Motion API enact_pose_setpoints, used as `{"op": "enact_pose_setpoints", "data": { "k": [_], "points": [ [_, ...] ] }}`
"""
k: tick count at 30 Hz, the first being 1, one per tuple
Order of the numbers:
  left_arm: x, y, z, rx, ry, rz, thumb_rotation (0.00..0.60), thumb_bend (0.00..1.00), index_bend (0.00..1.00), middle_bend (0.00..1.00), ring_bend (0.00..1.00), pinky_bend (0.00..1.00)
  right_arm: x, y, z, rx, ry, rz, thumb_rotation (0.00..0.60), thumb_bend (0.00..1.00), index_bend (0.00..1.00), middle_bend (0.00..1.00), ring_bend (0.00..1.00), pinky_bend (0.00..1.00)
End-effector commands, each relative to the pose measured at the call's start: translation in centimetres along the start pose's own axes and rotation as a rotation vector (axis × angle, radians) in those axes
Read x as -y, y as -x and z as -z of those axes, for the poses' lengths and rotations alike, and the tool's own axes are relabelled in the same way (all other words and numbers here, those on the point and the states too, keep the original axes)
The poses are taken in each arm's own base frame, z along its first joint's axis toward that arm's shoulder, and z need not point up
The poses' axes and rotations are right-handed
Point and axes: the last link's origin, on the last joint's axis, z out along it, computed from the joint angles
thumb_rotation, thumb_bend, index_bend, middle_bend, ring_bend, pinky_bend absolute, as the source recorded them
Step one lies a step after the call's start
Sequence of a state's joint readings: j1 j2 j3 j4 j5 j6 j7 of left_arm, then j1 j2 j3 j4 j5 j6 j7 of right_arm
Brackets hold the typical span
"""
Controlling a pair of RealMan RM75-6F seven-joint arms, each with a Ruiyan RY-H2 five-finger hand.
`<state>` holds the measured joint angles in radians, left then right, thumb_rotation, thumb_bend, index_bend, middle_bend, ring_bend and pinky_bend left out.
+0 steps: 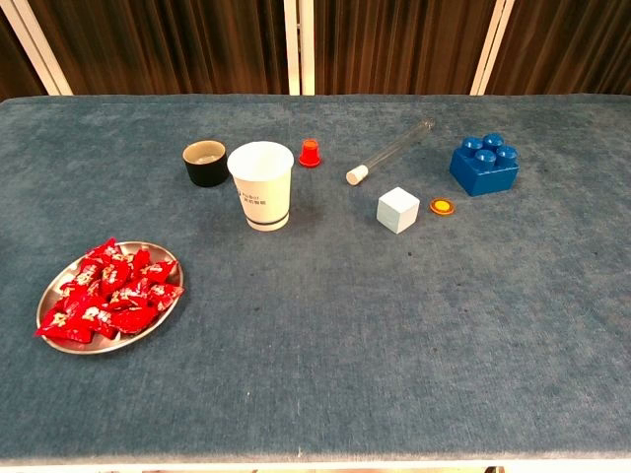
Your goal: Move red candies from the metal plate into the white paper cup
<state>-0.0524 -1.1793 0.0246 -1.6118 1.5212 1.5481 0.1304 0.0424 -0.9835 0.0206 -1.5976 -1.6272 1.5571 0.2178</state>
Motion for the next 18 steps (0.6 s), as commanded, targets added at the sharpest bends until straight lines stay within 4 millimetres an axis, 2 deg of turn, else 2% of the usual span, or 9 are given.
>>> {"op": "enact_pose_setpoints", "data": {
  "k": [1, 8, 11, 13, 15, 17, 18],
  "points": [
    [0.1, -0.1, -0.2, 0.002, -0.009, 0.000, 0.600, 0.13, 0.14, 0.21, 0.12, 0.04, 0.3, 0.3, -0.8, 0.008, -0.006, 0.004, 0.600, 0.28, 0.00, 0.03, 0.00, 0.00],
    [-0.6, -0.6, -0.7, -0.018, 0.005, 0.007, 0.600, 0.13, 0.14, 0.21, 0.13, 0.04, 1.0, 0.5, -2.3, 0.036, -0.022, 0.018, 0.600, 0.28, 0.00, 0.03, 0.00, 0.00],
    [-2.0, -1.0, -1.1, -0.048, 0.062, 0.024, 0.600, 0.13, 0.21, 0.30, 0.22, 0.08, 1.0, 0.2, -2.7, 0.021, -0.024, 0.021, 0.600, 0.28, 0.00, 0.03, 0.00, 0.00],
    [-3.5, -1.0, -1.7, -0.060, 0.131, 0.025, 0.600, 0.15, 0.29, 0.42, 0.33, 0.18, 1.1, -0.2, -2.9, 0.006, -0.024, 0.028, 0.600, 0.28, 0.00, 0.03, 0.00, 0.00],
    [-5.3, -0.8, -2.4, -0.054, 0.211, 0.020, 0.600, 0.18, 0.33, 0.53, 0.45, 0.30, 1.2, -0.6, -3.0, -0.007, -0.027, 0.040, 0.600, 0.28, 0.00, 0.03, 0.00, 0.00],
    [-7.1, -0.3, -2.9, -0.038, 0.281, 0.009, 0.600, 0.19, 0.35, 0.63, 0.54, 0.52, 1.3, -1.0, -3.1, -0.016, -0.028, 0.049, 0.600, 0.28, 0.00, 0.03, 0.00, 0.00],
    [-7.9, 0.1, -3.2, -0.026, 0.314, 0.001, 0.600, 0.19, 0.36, 0.66, 0.57, 0.59, 1.3, -1.1, -3.1, -0.021, -0.028, 0.052, 0.600, 0.28, 0.00, 0.03, 0.00, 0.00]
  ]
}}
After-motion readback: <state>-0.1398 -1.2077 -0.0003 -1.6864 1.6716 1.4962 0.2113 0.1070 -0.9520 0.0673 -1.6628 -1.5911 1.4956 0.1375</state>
